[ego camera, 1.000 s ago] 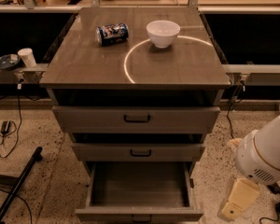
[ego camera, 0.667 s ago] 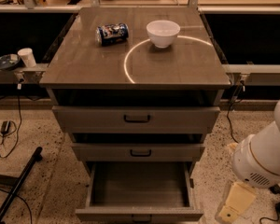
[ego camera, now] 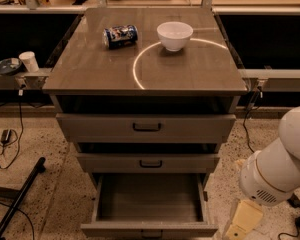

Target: Close bottom drawer

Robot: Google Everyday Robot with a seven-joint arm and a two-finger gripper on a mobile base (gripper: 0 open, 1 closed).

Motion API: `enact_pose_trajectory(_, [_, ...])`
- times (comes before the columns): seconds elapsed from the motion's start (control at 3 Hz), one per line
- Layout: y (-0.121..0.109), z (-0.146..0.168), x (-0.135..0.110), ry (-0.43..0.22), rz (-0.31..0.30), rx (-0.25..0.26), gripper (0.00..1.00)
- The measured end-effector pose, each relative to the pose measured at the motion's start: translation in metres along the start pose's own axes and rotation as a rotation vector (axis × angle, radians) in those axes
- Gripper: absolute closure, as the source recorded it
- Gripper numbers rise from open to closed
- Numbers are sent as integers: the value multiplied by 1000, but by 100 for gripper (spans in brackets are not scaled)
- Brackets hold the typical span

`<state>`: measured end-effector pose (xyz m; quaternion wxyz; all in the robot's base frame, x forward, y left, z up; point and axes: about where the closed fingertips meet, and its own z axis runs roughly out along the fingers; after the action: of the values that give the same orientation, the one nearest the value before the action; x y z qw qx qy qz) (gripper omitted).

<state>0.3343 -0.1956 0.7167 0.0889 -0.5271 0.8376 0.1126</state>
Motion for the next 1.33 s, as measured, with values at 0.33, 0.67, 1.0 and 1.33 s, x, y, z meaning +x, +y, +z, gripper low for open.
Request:
enact_pose_trajectory(0.33, [1,9,2,-17,-7,8,0])
enact_pose_trajectory(0.67, [0,28,6,-27,-2,-11,0])
enact_pose_trajectory(1.0, [-2,50,7,-25,1,-41,0])
enact_pose_trajectory(1.33, [-5,80,8,-18,6,-74,0])
